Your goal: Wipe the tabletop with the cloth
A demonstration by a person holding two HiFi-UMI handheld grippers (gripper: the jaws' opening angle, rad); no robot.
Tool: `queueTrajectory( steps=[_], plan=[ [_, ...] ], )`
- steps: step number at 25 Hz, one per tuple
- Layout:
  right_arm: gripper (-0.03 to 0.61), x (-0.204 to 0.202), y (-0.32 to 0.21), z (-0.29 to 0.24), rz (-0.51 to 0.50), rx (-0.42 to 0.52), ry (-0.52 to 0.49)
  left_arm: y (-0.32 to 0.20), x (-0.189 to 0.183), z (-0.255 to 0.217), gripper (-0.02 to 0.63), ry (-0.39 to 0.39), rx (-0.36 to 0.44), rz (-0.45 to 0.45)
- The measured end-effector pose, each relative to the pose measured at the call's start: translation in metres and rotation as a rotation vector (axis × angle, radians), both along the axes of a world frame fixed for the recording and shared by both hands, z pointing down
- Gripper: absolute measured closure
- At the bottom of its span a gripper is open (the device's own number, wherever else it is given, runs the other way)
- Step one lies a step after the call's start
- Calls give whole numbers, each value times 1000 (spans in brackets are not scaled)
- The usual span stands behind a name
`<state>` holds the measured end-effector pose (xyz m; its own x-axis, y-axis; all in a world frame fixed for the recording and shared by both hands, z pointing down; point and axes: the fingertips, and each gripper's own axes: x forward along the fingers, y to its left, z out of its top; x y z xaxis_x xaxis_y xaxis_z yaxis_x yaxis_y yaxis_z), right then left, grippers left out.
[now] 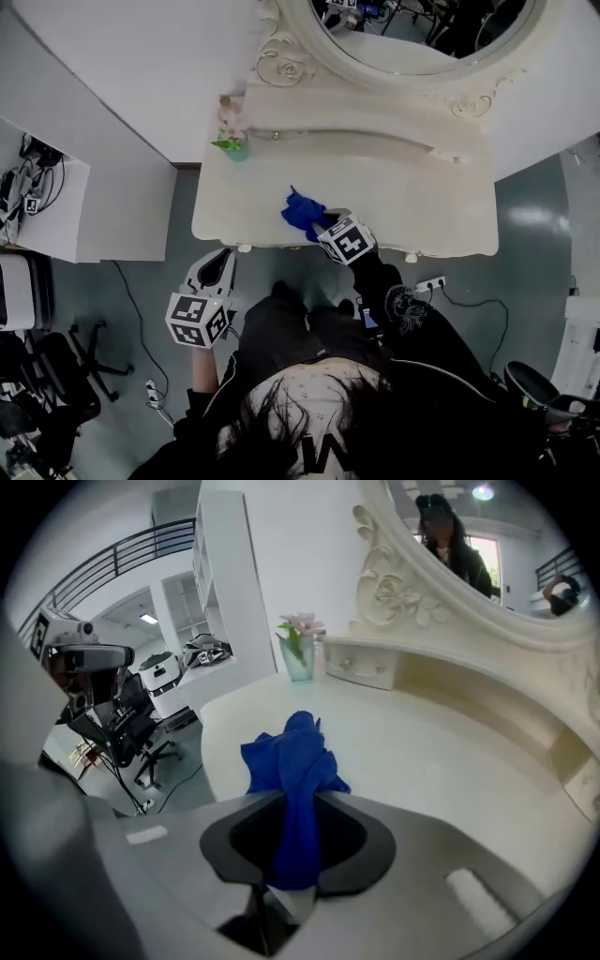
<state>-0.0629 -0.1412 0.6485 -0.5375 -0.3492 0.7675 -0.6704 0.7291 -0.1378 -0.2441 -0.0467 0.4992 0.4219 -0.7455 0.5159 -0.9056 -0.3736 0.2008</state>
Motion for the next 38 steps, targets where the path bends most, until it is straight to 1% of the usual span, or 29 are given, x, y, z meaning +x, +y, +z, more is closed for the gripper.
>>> queueTrajectory(
  steps=[9, 13, 18, 22, 28, 33, 38],
  plan=[
    [489, 163, 9, 1, 186, -2, 17, 6, 115, -2, 611, 6, -1, 99],
    [489, 228, 13, 1, 274, 6, 18, 8, 155, -6, 611, 3, 15, 129],
    [489, 302, 22, 2, 363, 15, 22, 18, 195, -8, 611, -4, 28, 151],
    [489, 351, 31, 5, 415, 25, 22, 27, 221, -9, 611, -10, 36, 159],
    [489, 433, 50, 1, 529, 43, 74, 48, 256, -9, 611, -15, 42, 184],
    [489, 495, 63, 0, 623, 52, 109, 64, 267, -12, 611, -28, 41, 177],
    [489, 544, 76, 1, 715, 61, 140, 78, 268, -14, 611, -39, 43, 156]
  ],
)
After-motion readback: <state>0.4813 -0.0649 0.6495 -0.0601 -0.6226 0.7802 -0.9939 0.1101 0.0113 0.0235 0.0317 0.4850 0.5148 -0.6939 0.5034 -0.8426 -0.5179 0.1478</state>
